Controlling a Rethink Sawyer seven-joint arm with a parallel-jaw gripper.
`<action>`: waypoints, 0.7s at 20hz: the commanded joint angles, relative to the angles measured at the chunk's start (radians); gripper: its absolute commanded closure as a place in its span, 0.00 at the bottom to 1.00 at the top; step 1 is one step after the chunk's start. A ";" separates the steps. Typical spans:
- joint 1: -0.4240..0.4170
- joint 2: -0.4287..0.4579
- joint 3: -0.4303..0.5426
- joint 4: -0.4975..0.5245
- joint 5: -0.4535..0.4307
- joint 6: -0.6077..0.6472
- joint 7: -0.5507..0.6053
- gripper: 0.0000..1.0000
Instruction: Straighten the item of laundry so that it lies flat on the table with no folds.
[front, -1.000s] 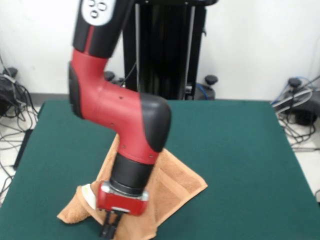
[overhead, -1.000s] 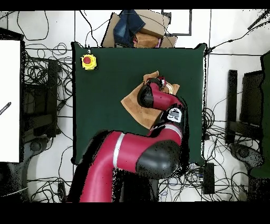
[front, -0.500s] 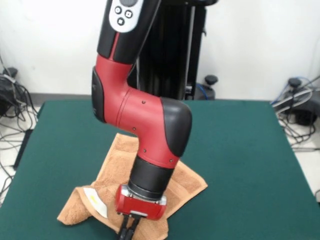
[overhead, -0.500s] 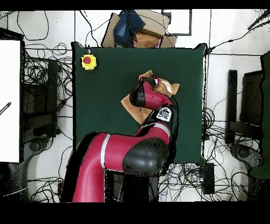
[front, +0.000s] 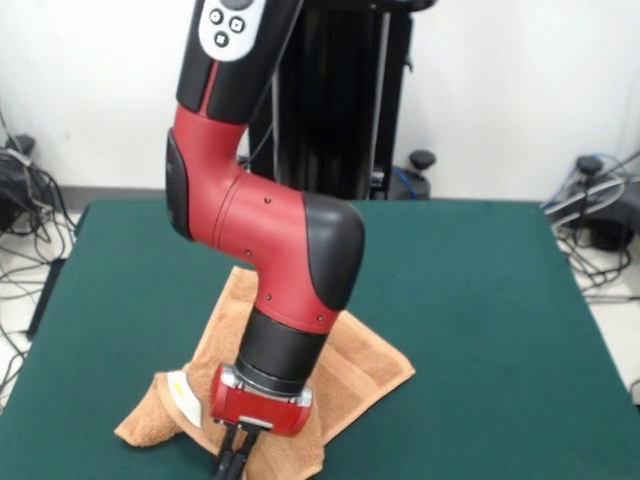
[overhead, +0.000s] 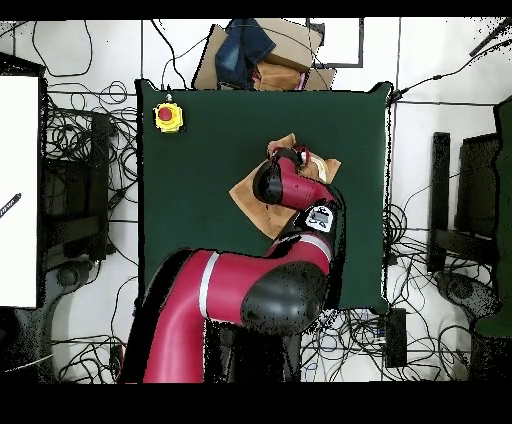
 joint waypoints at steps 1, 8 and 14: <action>-0.009 -0.023 0.038 0.102 0.017 0.092 0.198 1.00; 0.031 -0.295 -0.017 0.305 -0.017 0.446 0.133 1.00; 0.013 -0.317 0.014 0.306 -0.027 0.480 0.148 1.00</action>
